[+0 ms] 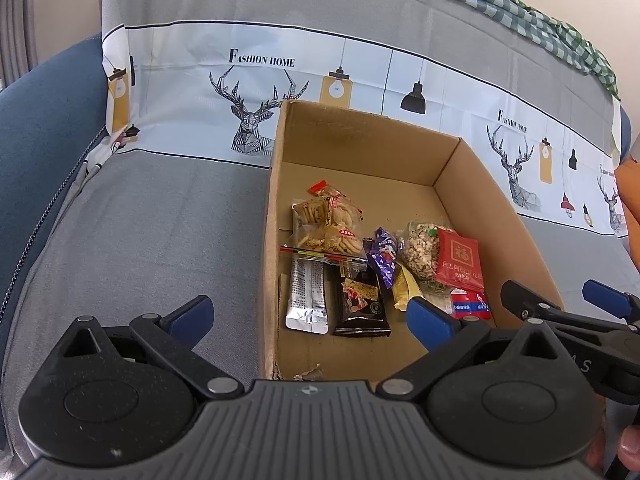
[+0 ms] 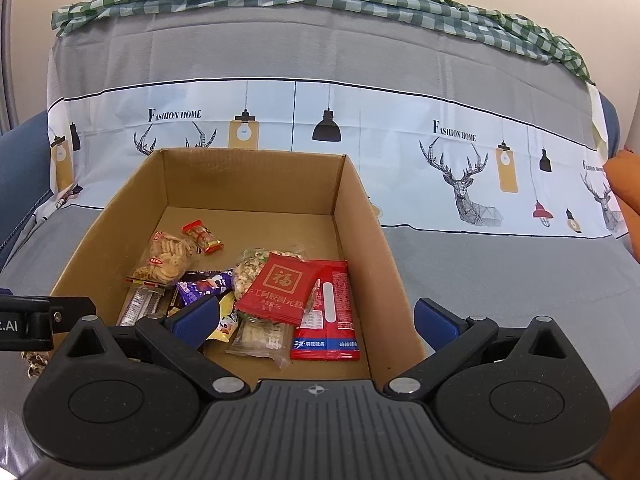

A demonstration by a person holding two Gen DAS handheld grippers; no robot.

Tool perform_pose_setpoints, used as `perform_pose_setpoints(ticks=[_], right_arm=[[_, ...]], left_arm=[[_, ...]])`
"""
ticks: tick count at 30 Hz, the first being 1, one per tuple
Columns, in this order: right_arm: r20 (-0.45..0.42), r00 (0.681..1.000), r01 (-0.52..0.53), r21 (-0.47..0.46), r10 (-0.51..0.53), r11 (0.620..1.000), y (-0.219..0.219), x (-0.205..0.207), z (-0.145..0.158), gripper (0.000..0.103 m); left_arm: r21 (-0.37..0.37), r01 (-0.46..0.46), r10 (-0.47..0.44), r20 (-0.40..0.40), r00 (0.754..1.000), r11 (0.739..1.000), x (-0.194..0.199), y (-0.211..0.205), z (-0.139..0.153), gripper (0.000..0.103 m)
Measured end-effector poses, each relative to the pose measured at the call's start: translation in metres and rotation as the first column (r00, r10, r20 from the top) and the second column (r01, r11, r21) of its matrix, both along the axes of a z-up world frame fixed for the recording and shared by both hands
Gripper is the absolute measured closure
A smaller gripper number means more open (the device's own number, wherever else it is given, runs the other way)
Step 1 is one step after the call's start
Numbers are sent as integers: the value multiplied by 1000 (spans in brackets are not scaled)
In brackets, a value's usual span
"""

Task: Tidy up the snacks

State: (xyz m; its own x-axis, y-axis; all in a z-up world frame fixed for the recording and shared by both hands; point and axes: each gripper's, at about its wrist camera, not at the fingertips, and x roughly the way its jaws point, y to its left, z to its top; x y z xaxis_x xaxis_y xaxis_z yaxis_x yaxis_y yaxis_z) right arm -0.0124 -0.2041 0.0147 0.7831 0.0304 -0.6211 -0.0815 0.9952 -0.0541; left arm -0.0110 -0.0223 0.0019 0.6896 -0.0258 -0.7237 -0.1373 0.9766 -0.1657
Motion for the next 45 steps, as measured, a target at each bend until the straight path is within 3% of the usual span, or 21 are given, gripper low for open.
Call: perform_pose_setpoints(ticks=[45], right_arm=[[2,1000,-16,-4,16,1000,0,0,2,1]], left_arm=[[-4,1,-1,5,1000,1000,-1,-2,2,1]])
